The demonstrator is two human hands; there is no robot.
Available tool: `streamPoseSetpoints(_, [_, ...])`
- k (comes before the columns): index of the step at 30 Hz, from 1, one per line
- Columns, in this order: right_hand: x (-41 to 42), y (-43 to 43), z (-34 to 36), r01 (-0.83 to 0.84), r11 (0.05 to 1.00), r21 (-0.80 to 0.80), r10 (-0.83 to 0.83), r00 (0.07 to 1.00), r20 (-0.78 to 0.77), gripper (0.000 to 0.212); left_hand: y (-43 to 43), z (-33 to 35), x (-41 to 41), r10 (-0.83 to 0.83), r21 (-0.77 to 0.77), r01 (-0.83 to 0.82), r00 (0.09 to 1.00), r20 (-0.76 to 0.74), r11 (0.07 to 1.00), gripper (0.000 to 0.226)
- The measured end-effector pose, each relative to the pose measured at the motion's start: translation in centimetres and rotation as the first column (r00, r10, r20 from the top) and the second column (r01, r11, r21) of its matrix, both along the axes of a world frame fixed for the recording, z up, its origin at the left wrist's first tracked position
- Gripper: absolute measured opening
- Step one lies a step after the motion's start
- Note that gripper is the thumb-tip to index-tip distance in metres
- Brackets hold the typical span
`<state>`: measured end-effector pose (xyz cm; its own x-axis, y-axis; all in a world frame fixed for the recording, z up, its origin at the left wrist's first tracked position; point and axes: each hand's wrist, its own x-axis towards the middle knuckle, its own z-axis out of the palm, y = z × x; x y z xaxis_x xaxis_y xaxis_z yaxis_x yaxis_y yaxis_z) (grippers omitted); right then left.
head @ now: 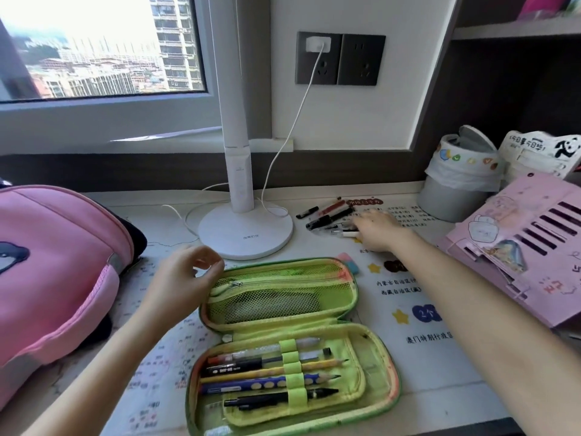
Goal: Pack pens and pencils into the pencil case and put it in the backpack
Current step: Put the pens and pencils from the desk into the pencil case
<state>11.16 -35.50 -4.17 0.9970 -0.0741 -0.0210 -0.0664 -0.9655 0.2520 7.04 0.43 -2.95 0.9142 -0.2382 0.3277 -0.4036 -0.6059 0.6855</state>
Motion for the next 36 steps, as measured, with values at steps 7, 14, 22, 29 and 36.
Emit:
streamPoseSetpoints(7, [-0.7,0.8,0.0,-0.129,0.979,-0.157,0.12,0.991,-0.065,0.027,0.1,0.6,-0.5,-0.01,0.018,0.01,1.0,0.003,1.0,0.006])
streamPoseSetpoints(14, [-7.6,6.3,4.8,-0.079,0.996,0.037,0.065,0.956,0.287,0.005,0.6,1.3,-2.1,-0.036,0.021,0.037,0.999,-0.022,0.999,0.009])
streamPoseSetpoints(22, [-18.3,18.1,2.9,-0.431,0.804,0.41,0.473,0.881,-0.001,0.029,0.9,0.6,-5.6,-0.157,-0.067,0.149,0.975,-0.155,0.987,0.01])
streamPoseSetpoints(29, [-20.4,21.2,0.3,-0.521,0.833,0.184,0.52,0.852,0.059,0.07,2.7,-1.2,-8.9,-0.21,-0.066,0.203,0.969,-0.133,0.977,0.03])
streamPoseSetpoints(36, [-20.0,19.8,0.2,-0.499,0.76,0.417,0.434,0.866,0.246,0.044,3.4,-2.0,-9.7,-0.25,-0.06,0.244,0.962,-0.11,0.968,0.035])
